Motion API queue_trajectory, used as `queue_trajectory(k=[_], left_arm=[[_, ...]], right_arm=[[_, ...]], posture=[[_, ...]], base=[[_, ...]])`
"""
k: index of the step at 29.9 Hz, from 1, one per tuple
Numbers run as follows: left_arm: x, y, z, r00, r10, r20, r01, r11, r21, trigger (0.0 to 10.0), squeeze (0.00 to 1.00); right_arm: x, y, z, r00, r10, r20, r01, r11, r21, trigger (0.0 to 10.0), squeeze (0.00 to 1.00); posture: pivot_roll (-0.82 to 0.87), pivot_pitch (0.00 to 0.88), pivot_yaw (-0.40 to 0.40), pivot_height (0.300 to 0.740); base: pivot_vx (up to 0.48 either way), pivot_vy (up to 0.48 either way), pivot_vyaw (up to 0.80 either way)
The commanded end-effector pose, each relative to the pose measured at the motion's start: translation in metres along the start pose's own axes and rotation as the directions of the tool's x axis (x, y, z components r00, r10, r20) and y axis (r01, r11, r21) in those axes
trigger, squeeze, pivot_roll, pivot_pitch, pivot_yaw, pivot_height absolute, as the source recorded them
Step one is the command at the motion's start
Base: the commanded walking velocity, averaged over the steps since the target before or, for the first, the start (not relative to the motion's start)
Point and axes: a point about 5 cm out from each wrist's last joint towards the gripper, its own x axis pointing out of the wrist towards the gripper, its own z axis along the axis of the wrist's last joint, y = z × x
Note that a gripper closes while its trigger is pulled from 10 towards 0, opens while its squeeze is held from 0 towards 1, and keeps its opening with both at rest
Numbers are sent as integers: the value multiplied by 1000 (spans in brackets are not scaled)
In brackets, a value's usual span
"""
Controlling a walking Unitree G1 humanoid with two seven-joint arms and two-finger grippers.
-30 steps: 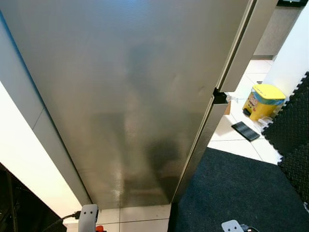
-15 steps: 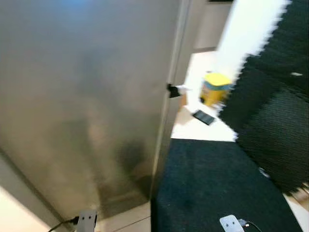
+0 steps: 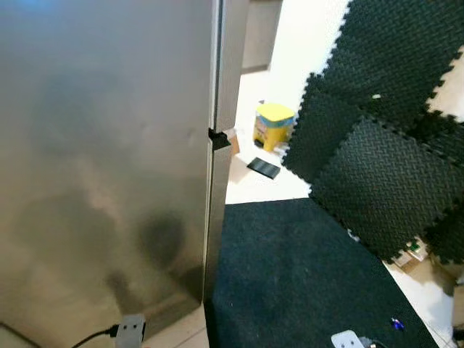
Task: Restocking fridge
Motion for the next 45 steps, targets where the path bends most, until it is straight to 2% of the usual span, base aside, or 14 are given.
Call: queue_trajectory(k=[1,6,33,35,42,45], left_arm=[[0,-2,-4,1000,-13,-16,14,1000,11,10000,0],[0,-1,-4,1000,4,-16,-4,1000,-6,10000,0],[0,3,0,999,36,6,-35,998,-59,10000,0],[0,2,-1,1000,17,-5,-17,999,-38,10000,0],[0,2,-2,1000,25,-1,-25,998,-65,10000,0],[-1,3,-2,999,43,3,-42,995,-86,10000,0]], right_arm=[[0,0,1,1000,-1,9,2,1000,-10,10000,0],[0,0,0,1000,-2,9,2,1000,-13,10000,0],[0,1,1,1000,6,9,-6,1000,-21,10000,0],[0,1,1,1000,7,9,-6,1000,-25,10000,0],[0,1,1,1000,8,8,-8,1000,-29,10000,0],[0,0,1,1000,9,8,-9,999,-31,10000,0]], posture=[[-38,0,-26,740],[-39,0,-25,740],[-40,0,-25,740],[-41,0,-25,740],[-41,0,-27,740],[-41,0,-30,740]], base=[[289,-379,0],[175,-384,0],[0,0,0],[0,-480,0],[0,-480,0],[0,0,0]])
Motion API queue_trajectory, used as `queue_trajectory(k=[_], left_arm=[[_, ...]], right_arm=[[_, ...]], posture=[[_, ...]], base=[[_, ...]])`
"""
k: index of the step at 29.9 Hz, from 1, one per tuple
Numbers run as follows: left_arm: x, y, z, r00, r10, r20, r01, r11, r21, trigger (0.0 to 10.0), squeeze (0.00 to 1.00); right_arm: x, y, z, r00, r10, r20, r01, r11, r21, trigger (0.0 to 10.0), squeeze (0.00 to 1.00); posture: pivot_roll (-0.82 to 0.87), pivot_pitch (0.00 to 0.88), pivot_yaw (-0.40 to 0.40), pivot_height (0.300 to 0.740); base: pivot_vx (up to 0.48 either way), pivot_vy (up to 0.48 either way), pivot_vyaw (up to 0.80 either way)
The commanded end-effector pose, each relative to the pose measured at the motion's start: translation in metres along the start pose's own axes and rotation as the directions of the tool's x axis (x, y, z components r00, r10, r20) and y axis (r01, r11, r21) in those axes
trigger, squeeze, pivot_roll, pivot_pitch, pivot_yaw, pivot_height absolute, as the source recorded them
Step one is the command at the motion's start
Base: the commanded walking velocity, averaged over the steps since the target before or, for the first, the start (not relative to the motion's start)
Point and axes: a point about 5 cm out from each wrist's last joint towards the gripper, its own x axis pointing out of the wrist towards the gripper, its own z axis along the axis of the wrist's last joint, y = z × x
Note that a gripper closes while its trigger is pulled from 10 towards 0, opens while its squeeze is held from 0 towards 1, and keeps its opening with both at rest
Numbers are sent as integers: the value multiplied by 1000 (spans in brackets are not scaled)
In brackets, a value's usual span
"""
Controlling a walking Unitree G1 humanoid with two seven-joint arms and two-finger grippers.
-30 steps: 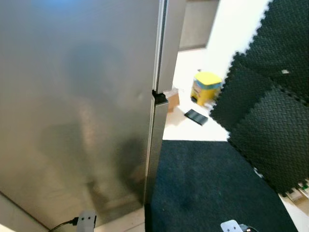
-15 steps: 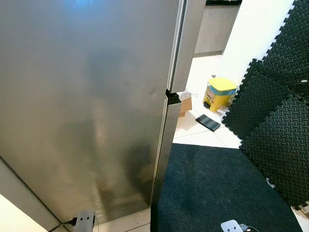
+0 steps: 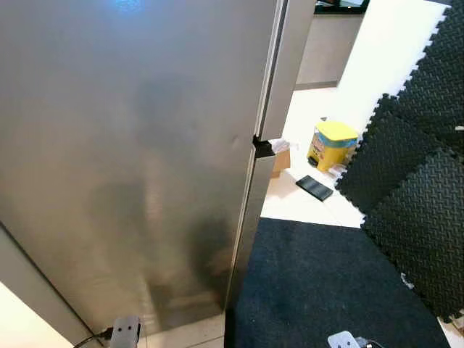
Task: Restocking fridge
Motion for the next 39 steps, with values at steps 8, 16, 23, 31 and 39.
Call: queue_trajectory(k=[8,16,23,31,39], left_arm=[[0,0,-2,1000,21,-8,-21,1000,-18,10000,0],[1,0,-1,1000,30,-5,-30,999,-23,10000,0],[0,-2,-2,1000,-1,-16,1,1000,3,10000,0],[0,1,0,999,43,2,-42,999,-26,10000,0],[1,1,2,999,44,12,-44,999,-23,10000,0]], right_arm=[[0,-4,1,1000,-6,3,6,1000,-10,10000,0],[0,-4,3,1000,-5,5,5,1000,-8,10000,0],[0,-3,3,1000,-2,7,2,1000,-8,10000,0],[0,-4,3,1000,-1,7,1,1000,-8,10000,0],[0,-6,6,1000,-8,20,8,1000,-7,10000,0]], posture=[[-45,0,-30,740],[-44,0,-33,740],[-44,0,-33,740],[-45,0,-33,740],[-50,0,-34,740]], base=[[0,0,0],[0,0,0],[0,-206,0],[0,-180,0],[0,0,0]])
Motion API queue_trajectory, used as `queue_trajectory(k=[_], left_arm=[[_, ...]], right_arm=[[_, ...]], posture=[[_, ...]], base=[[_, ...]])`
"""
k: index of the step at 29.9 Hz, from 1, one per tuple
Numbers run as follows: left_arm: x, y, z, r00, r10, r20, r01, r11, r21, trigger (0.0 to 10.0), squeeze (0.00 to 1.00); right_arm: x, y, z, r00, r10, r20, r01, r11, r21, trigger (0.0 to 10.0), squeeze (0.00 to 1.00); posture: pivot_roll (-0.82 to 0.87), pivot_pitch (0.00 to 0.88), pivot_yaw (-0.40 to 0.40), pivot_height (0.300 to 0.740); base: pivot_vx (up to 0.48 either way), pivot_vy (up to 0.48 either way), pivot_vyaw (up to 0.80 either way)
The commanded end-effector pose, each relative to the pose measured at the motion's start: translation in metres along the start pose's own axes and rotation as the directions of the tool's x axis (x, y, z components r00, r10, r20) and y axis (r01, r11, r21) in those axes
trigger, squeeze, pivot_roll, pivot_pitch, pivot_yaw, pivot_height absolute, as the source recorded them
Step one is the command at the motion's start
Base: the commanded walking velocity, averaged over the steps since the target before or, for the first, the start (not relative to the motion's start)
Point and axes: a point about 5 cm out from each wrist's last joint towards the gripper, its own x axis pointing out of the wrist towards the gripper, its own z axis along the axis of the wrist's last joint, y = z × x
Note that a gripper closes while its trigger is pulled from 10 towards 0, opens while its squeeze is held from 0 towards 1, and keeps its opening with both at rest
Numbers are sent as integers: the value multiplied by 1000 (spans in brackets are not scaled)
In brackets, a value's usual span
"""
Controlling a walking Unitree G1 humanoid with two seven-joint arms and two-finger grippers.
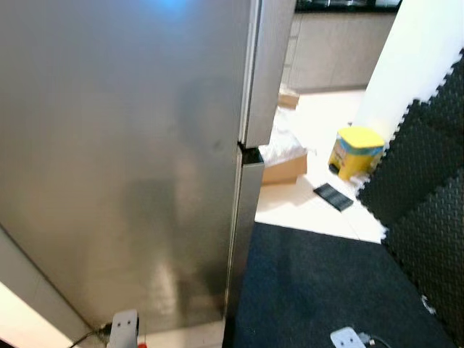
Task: Restocking fridge
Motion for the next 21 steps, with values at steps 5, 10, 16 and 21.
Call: queue_trajectory(k=[5,10,16,21], left_arm=[[-1,1,-5,1000,3,-23,-4,1000,-24,10000,0],[-1,2,-5,1000,4,-22,-5,1000,-21,10000,0],[-2,3,-5,1000,8,-22,-9,999,-32,10000,0],[-2,3,-5,1000,9,-19,-9,999,-41,10000,0]], right_arm=[[0,-2,9,1000,-3,29,3,1000,0,10000,0],[0,-1,10,999,0,32,0,1000,-1,10000,0],[0,-3,16,998,-9,62,8,1000,3,10000,0],[0,-5,20,997,-16,82,16,1000,12,10000,0]], posture=[[-50,0,-34,740],[-50,0,-34,740],[-50,0,-34,740],[-50,0,-34,740]], base=[[0,0,0],[0,0,0],[0,0,0],[0,0,0]])
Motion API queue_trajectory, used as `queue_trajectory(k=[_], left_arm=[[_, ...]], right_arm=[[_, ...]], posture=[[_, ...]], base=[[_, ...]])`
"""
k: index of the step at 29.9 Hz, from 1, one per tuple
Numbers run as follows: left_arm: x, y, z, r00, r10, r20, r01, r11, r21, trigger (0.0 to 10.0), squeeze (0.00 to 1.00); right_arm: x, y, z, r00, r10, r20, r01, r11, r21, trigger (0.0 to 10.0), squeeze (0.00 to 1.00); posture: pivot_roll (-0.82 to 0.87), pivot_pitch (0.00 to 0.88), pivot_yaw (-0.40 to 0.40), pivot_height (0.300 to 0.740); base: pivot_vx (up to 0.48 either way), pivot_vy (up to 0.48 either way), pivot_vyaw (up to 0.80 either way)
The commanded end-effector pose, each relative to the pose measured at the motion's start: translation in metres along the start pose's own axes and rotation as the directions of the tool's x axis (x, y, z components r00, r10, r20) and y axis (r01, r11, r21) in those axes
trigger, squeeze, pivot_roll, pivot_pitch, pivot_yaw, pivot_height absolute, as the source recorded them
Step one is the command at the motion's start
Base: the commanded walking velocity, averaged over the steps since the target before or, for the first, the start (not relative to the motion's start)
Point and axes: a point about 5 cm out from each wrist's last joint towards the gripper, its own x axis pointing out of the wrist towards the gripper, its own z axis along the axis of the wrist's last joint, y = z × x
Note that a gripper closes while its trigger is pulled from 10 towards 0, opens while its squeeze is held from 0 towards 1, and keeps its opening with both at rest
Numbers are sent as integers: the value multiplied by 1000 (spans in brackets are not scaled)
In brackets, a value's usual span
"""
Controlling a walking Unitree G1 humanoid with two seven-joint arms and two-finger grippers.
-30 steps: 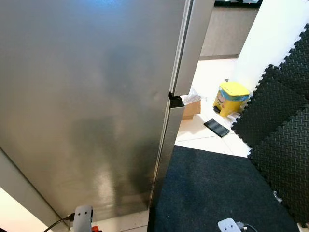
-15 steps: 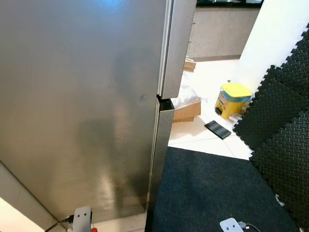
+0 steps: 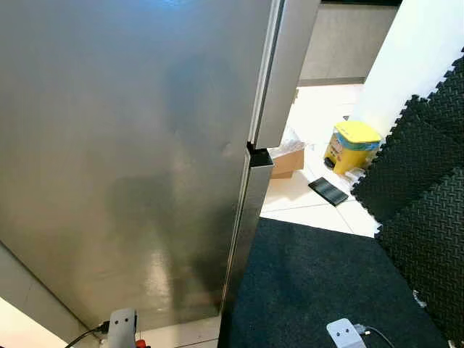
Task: Restocking fridge
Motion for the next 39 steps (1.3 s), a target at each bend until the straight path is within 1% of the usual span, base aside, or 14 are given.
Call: queue_trajectory(k=[1,3,5,9,13,16,19,23,24,26,27,28,30,39], left_arm=[[-2,2,-9,999,-2,-32,2,1000,-6,10000,0],[-2,2,-9,999,-4,-33,4,1000,-3,10000,0],[-2,1,-9,999,-6,-36,7,1000,2,10000,0],[-2,1,-10,999,-8,-38,8,1000,5,10000,0],[-3,1,-11,999,-12,-41,12,1000,12,10000,0],[-3,1,-11,999,-12,-41,12,1000,13,10000,0],[-3,2,-12,999,-11,-42,12,1000,18,10000,0],[-4,3,-13,999,-10,-48,11,999,32,10000,0],[-4,3,-13,999,-10,-49,12,999,35,10000,0],[-4,3,-13,999,-11,-50,12,999,36,10000,0],[-4,3,-14,999,-11,-51,13,999,37,10000,0],[-4,3,-14,999,-11,-51,13,999,37,10000,0],[-4,3,-14,999,-12,-52,14,999,39,10000,0],[-4,2,-15,998,-17,-54,19,999,40,10000,0]], right_arm=[[-1,-12,29,991,-26,134,17,997,71,10000,0],[-2,-17,46,978,-35,208,14,995,101,10000,0],[-6,-21,79,941,-12,337,-28,993,114,10000,0],[-11,-22,103,907,10,421,-58,993,100,10000,0],[-26,-22,155,810,60,584,-118,991,62,10000,0],[-30,-22,165,788,70,612,-124,991,47,10000,0],[-43,-20,196,717,91,691,-120,993,-6,10000,0],[-58,-19,224,632,115,766,-118,992,-51,10000,0],[-62,-16,230,613,133,778,-116,990,-78,10000,639],[-64,-14,234,602,146,785,-116,989,-95,10000,639],[-66,-12,238,587,158,794,-117,987,-110,10000,1000],[-66,-12,238,587,158,794,-117,987,-110,10000,1000],[-75,-4,251,537,185,823,-136,982,-132,10000,1000],[-88,13,270,451,243,859,-192,966,-173,10000,1000]], posture=[[-50,0,-34,740],[-50,0,-34,740],[-52,0,-33,740],[-52,0,-33,740],[-48,0,-31,740],[-45,0,-33,740],[-42,0,-31,740],[-43,0,-28,740],[-43,0,-27,740],[-43,0,-27,740],[-43,0,-27,740],[-43,0,-27,740],[-43,0,-27,740],[-45,0,-27,740]], base=[[0,0,0],[0,0,0],[0,0,0],[0,0,0],[0,0,0],[0,0,0],[0,0,0],[0,0,0],[0,0,0],[0,0,0],[0,0,0],[0,0,0],[0,0,0],[0,0,0]])
